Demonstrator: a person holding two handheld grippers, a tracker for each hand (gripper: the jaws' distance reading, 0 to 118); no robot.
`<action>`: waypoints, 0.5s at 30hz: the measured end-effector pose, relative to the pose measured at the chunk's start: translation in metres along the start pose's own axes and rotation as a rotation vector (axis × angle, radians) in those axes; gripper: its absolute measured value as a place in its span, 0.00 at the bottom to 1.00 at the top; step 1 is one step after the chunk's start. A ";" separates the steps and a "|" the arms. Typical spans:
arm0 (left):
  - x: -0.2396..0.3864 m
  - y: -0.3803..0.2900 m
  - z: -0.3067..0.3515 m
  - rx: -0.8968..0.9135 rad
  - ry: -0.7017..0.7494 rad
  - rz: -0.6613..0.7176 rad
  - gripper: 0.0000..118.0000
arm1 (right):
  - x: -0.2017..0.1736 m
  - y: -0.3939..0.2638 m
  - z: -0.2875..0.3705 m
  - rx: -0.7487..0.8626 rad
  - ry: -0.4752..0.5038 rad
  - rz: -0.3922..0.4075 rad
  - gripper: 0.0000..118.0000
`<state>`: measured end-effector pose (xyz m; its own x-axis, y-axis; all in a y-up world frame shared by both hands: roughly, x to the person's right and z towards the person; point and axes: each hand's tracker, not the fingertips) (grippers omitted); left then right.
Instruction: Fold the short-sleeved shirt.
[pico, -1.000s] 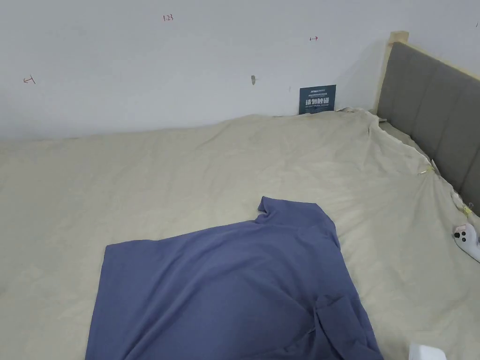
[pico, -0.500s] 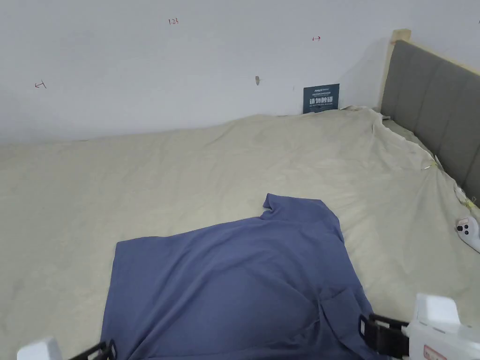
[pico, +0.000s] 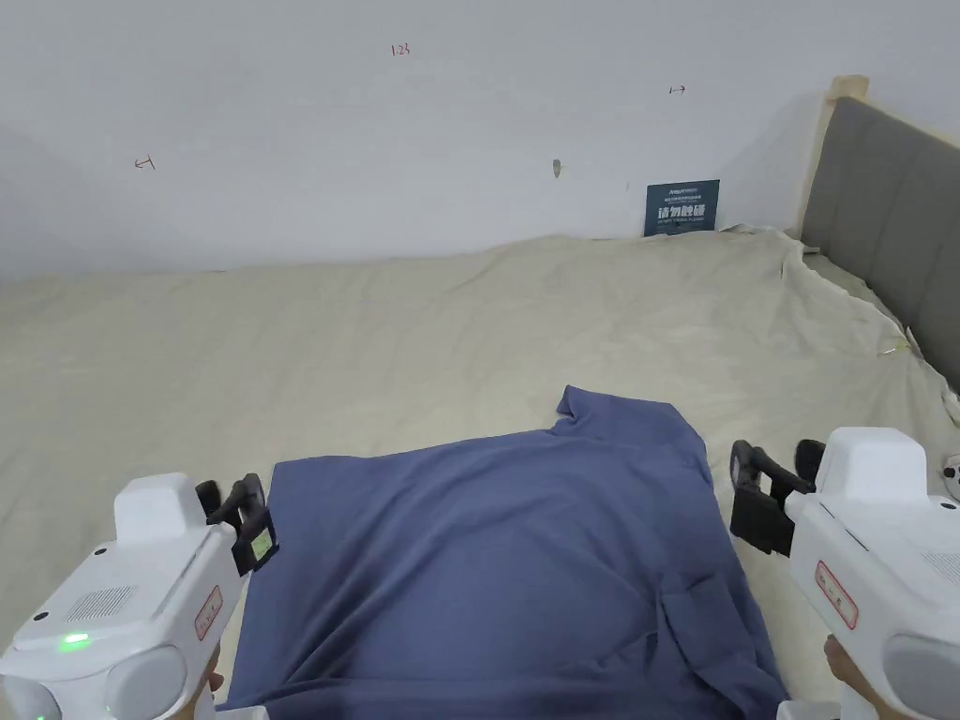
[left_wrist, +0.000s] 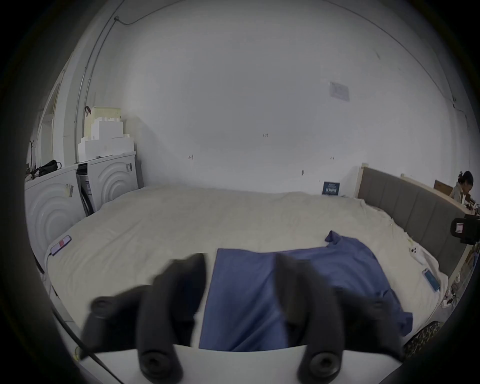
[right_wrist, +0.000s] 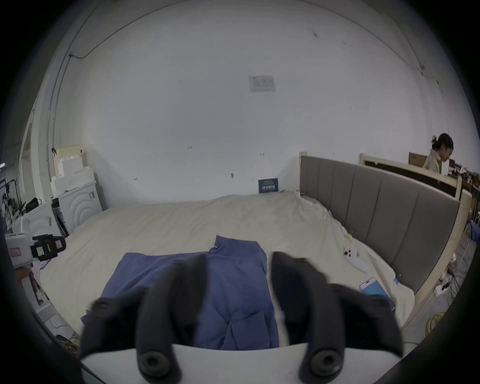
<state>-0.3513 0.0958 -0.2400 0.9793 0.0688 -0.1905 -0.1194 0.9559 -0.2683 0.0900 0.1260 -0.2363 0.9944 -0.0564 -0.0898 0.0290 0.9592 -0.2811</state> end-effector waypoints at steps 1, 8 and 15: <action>-0.003 -0.001 0.001 0.006 -0.043 0.031 0.05 | -0.003 0.000 0.001 0.009 0.002 0.012 0.02; 0.000 -0.004 0.009 -0.001 -0.051 0.010 0.00 | -0.010 0.000 0.000 0.044 0.010 0.064 0.00; -0.024 -0.019 -0.001 -0.179 -0.060 -0.016 0.00 | -0.006 -0.002 -0.003 0.028 0.032 0.045 0.00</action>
<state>-0.3726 0.0755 -0.2309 0.9886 0.0761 -0.1299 -0.1258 0.8912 -0.4357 0.0835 0.1237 -0.2380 0.9910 -0.0215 -0.1324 -0.0122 0.9684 -0.2491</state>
